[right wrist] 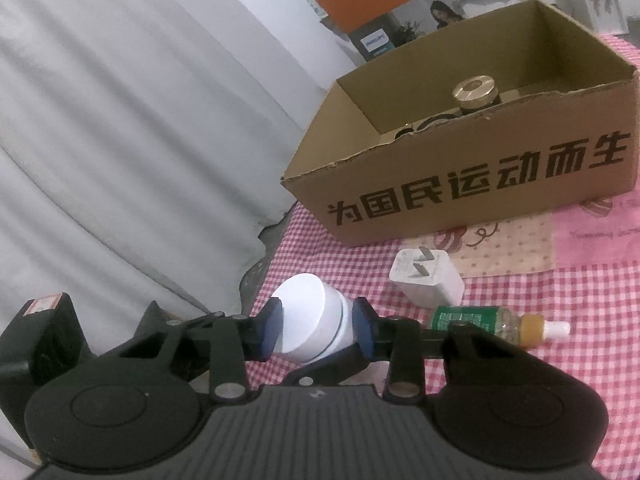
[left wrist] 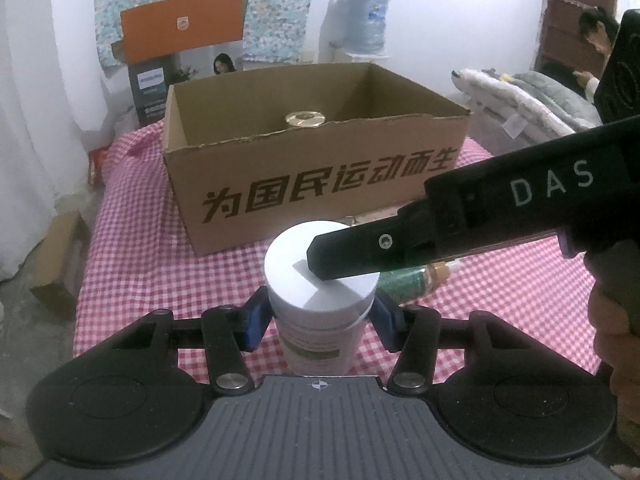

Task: Organize rigid objects
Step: 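Grasp the white pill bottle with the right gripper, then lift the white pill bottle and carry it to the box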

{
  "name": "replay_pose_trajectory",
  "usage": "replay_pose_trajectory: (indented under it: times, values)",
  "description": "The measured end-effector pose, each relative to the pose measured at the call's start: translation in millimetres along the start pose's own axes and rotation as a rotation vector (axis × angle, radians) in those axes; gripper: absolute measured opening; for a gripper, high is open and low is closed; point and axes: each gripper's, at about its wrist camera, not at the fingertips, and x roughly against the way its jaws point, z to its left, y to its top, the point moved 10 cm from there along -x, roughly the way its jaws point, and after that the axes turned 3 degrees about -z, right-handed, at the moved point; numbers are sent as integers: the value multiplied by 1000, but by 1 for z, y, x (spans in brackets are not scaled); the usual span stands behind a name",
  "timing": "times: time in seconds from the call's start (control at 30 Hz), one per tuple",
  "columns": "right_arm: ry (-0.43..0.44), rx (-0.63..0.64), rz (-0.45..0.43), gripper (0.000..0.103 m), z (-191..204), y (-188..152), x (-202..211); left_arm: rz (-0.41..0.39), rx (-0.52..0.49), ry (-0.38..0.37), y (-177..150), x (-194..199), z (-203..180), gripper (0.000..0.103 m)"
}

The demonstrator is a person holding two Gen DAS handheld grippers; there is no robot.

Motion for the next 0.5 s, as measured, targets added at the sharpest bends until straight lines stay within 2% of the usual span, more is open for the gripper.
replay_pose_trajectory:
  times: [0.3, 0.5]
  values:
    - [0, 39, -41, 40, 13, 4, 23, -24, -15, -1, 13, 17, -9, 53]
    - [20, 146, -110, 40, 46, 26, 45, -117, -34, 14, 45, 46, -7, 53]
